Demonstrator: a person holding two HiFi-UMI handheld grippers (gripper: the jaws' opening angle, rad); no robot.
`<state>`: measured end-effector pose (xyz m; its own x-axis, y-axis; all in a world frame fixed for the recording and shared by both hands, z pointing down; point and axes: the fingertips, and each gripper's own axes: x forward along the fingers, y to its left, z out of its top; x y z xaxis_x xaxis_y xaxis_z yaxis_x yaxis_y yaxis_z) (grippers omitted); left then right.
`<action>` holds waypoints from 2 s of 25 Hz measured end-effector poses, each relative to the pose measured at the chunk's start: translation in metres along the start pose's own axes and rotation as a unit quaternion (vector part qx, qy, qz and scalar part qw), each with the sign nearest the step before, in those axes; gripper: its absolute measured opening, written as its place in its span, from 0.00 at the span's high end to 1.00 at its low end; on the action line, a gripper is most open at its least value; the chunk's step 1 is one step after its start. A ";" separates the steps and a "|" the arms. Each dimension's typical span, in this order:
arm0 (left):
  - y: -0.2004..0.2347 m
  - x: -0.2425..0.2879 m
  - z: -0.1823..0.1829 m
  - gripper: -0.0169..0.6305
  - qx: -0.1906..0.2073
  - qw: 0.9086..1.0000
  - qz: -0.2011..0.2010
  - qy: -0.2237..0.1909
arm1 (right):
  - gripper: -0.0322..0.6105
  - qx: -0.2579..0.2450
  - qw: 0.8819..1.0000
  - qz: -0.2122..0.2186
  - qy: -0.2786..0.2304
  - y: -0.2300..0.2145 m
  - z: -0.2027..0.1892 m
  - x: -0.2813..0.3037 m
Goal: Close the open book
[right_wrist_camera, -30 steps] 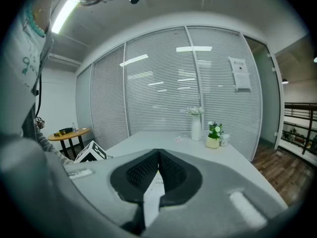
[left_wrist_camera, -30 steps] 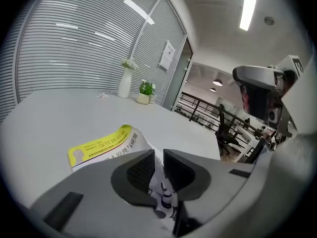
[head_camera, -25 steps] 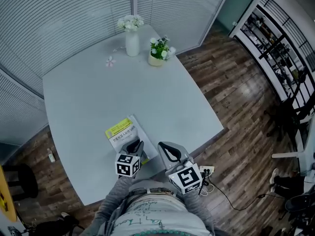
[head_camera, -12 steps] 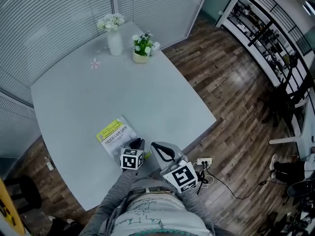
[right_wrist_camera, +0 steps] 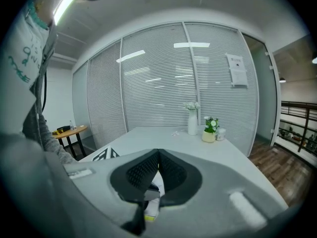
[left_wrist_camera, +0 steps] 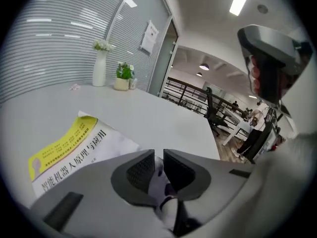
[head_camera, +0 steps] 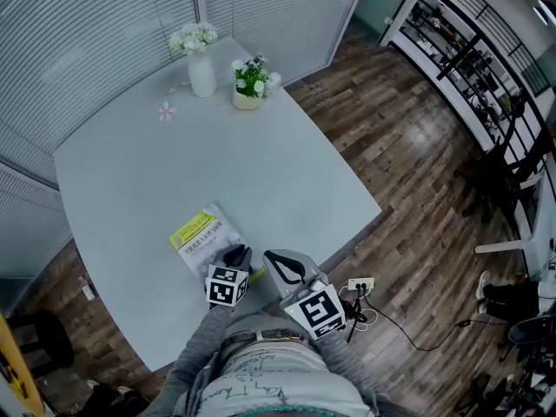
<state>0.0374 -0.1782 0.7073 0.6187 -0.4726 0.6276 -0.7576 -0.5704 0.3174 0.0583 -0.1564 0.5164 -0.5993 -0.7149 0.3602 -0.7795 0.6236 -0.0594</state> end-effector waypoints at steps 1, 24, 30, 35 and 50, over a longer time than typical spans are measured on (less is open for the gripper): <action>0.000 -0.006 0.002 0.89 0.009 1.000 0.004 -0.008 | 0.95 -0.002 1.000 0.002 0.001 0.001 -0.001 0.001; 0.004 -0.127 0.017 0.98 0.014 0.992 0.041 -0.117 | 0.95 -0.049 0.993 0.098 0.035 0.072 -0.007 0.047; 0.002 -0.154 0.040 0.98 0.016 0.986 0.046 -0.161 | 0.95 -0.060 0.990 0.120 0.038 0.086 -0.006 0.055; -0.004 -0.180 0.070 0.98 0.033 0.976 0.061 -0.206 | 0.95 -0.064 0.991 0.121 0.006 0.087 0.012 0.058; -0.011 -0.248 0.140 0.98 0.052 0.941 0.112 -0.314 | 0.95 -0.084 0.983 0.139 -0.081 0.107 0.089 0.050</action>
<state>-0.0784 -0.1487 0.4490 0.4723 -0.8738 0.1156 -0.8790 -0.4573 0.1351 -0.0709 -0.1539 0.4452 -0.8165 -0.5423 0.1982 -0.5488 0.8355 0.0253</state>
